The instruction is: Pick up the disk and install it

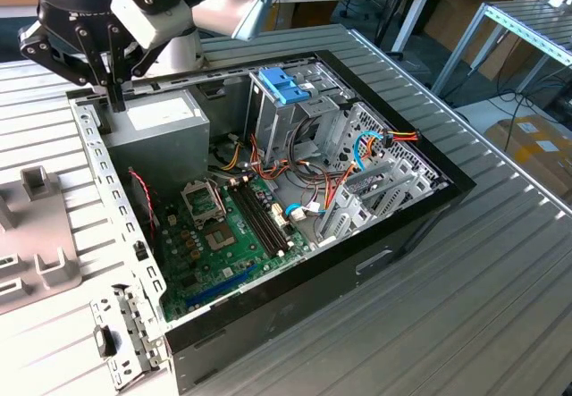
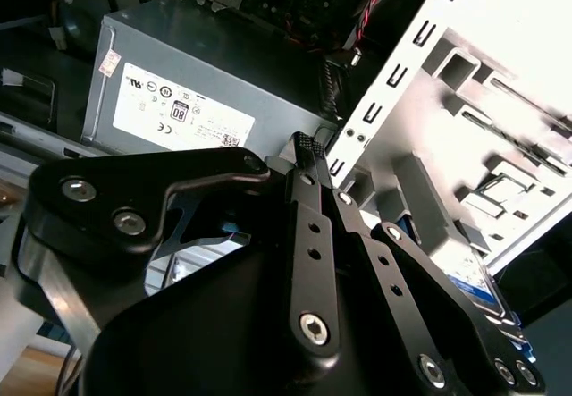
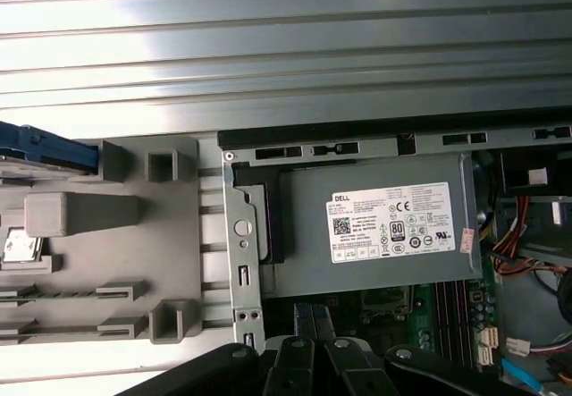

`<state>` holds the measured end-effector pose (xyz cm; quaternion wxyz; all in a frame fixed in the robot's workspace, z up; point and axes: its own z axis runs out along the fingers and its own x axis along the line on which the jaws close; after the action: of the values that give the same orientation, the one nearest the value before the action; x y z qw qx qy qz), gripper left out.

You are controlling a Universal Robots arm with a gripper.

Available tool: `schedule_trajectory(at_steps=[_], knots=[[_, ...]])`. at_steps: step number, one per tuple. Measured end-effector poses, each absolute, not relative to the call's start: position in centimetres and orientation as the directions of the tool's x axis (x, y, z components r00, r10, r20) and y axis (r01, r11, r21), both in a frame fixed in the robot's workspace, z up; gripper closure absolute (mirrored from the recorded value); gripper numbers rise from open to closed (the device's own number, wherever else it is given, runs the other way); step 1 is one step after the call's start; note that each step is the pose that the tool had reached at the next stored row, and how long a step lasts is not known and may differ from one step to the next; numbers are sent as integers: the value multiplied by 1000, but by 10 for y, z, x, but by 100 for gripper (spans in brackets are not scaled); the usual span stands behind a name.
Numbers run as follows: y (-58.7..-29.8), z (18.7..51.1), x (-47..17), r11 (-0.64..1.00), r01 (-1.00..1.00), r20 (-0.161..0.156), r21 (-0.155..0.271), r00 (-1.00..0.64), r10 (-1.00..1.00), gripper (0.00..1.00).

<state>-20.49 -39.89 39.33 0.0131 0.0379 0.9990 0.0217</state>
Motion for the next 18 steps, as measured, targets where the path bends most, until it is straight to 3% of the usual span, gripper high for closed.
schedule_trajectory(at_steps=[18], knots=[[-399, 393, -216, 996, 75, -25, 44, -997, 76, 89]])
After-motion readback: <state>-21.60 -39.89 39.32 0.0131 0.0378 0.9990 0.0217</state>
